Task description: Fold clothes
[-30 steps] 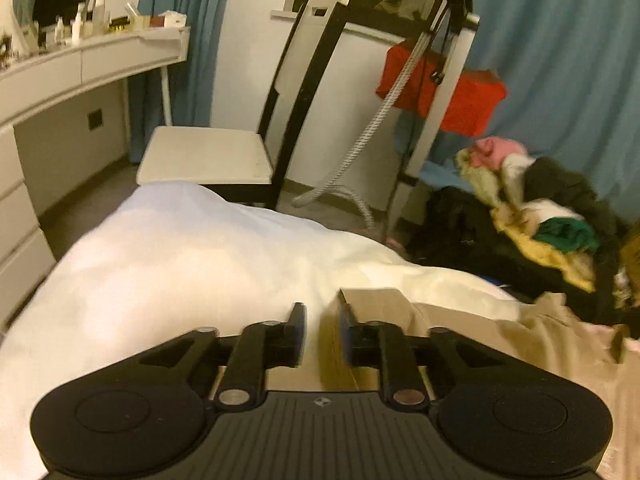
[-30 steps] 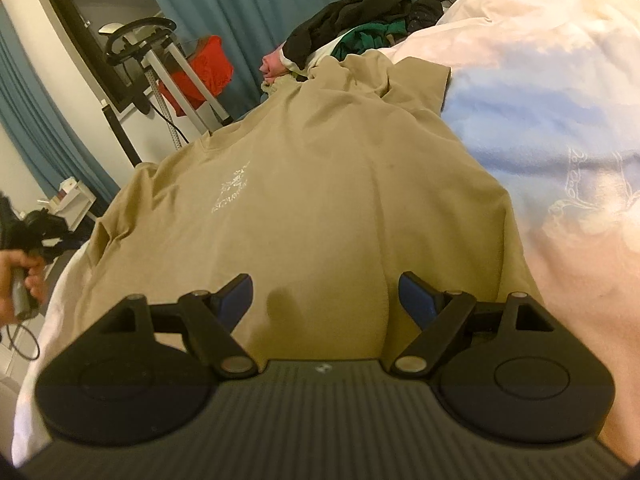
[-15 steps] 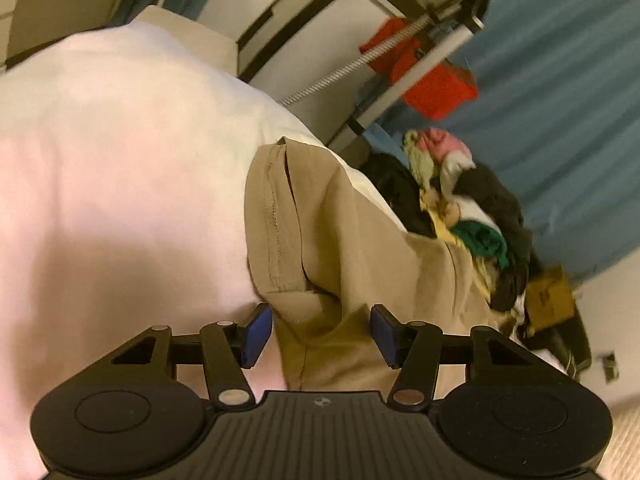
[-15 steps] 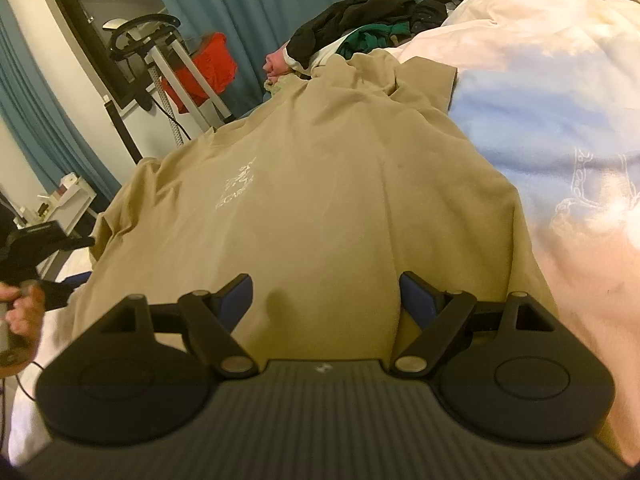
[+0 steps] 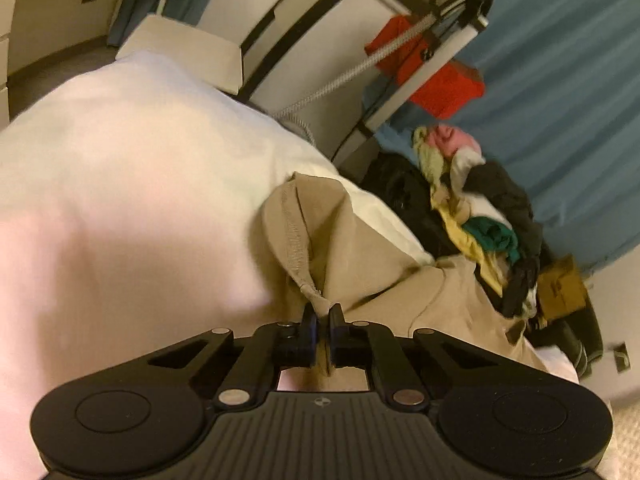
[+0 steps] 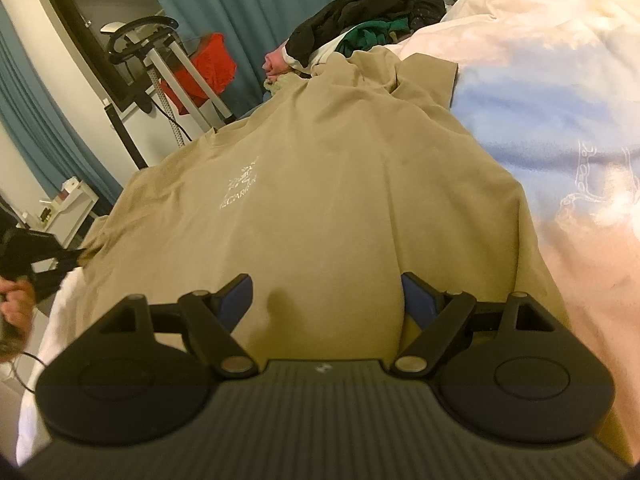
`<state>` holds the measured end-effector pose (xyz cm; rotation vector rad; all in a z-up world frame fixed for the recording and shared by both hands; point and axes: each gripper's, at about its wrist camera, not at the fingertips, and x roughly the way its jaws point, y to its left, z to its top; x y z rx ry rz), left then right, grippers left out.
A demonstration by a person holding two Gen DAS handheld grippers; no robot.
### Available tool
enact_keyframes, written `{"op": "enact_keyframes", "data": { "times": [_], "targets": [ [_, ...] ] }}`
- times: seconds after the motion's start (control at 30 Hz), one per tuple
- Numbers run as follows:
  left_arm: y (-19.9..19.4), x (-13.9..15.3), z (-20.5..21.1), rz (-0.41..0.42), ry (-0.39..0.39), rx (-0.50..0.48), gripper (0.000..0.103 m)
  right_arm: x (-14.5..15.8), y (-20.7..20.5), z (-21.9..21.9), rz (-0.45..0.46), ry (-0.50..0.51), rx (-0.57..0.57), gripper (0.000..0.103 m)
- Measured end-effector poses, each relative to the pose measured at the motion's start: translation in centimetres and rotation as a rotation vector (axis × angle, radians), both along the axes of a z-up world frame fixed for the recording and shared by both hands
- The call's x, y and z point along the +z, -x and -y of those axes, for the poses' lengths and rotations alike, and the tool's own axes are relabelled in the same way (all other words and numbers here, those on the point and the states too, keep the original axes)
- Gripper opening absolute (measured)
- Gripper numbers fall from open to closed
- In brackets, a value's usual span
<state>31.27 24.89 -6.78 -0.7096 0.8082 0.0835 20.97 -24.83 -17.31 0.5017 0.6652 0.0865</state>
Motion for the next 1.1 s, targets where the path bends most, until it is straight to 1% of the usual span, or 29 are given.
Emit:
{"op": "enact_keyframes", "data": {
  "times": [0.13, 0.23, 0.3, 0.47, 0.5, 0.57, 0.67, 0.7, 0.73, 0.8, 0.83, 0.9, 0.97, 1.07, 1.1],
  "targets": [
    [-0.2, 1.0, -1.7, -0.035, -0.048, -0.004, 0.005, 0.1, 0.0, 0.0, 0.003, 0.013, 0.001, 0.082],
    [0.0, 0.8, -2.5, -0.038, -0.037, 0.014, 0.005, 0.1, 0.0, -0.1, 0.004, 0.021, 0.001, 0.082],
    [0.1, 0.7, -2.6, -0.044, -0.061, 0.018, 0.005, 0.1, 0.0, -0.1, 0.006, 0.024, 0.002, 0.082],
    [0.5, 1.1, -3.0, -0.039, -0.200, 0.056, 0.003, 0.1, 0.0, -0.1, 0.009, 0.034, 0.005, 0.081],
    [0.4, 0.9, -3.2, -0.050, -0.206, 0.053, 0.004, 0.1, 0.0, -0.1, 0.010, 0.035, 0.006, 0.082],
    [0.4, 0.7, -3.7, -0.059, -0.201, 0.040, 0.007, 0.0, 0.0, -0.1, 0.010, 0.035, 0.006, 0.082],
    [0.2, 1.4, -4.8, 0.009, -0.212, 0.028, 0.024, 0.0, 0.0, -0.1, 0.009, 0.032, 0.008, 0.082],
    [-0.2, 1.6, -5.1, 0.042, -0.191, 0.025, 0.037, 0.0, 0.0, -0.1, 0.009, 0.031, 0.009, 0.082],
    [-0.5, 1.8, -5.3, 0.077, -0.169, 0.022, 0.046, 0.0, 0.0, 0.0, 0.008, 0.029, 0.009, 0.082],
    [-1.7, 1.8, -5.3, 0.145, -0.099, 0.008, 0.051, 0.0, 0.0, 0.0, 0.007, 0.026, 0.009, 0.082],
    [-2.4, 1.6, -5.4, 0.163, -0.070, -0.006, 0.054, 0.0, 0.0, -0.1, 0.007, 0.027, 0.011, 0.082],
    [-4.2, 1.0, -4.8, 0.184, -0.025, -0.042, 0.056, 0.0, 0.1, -0.1, 0.006, 0.028, 0.013, 0.082],
    [-5.9, 0.3, -4.2, 0.186, -0.005, -0.069, 0.056, -0.1, 0.2, -0.1, 0.004, 0.026, 0.013, 0.082],
    [-8.0, -1.4, -3.6, 0.136, 0.025, -0.120, 0.058, -0.3, 0.0, -0.1, 0.000, 0.027, 0.011, 0.082],
    [-8.2, -1.7, -3.5, 0.121, 0.019, -0.129, 0.058, -0.4, -0.1, -0.1, -0.002, 0.028, 0.010, 0.082]
  ]
}}
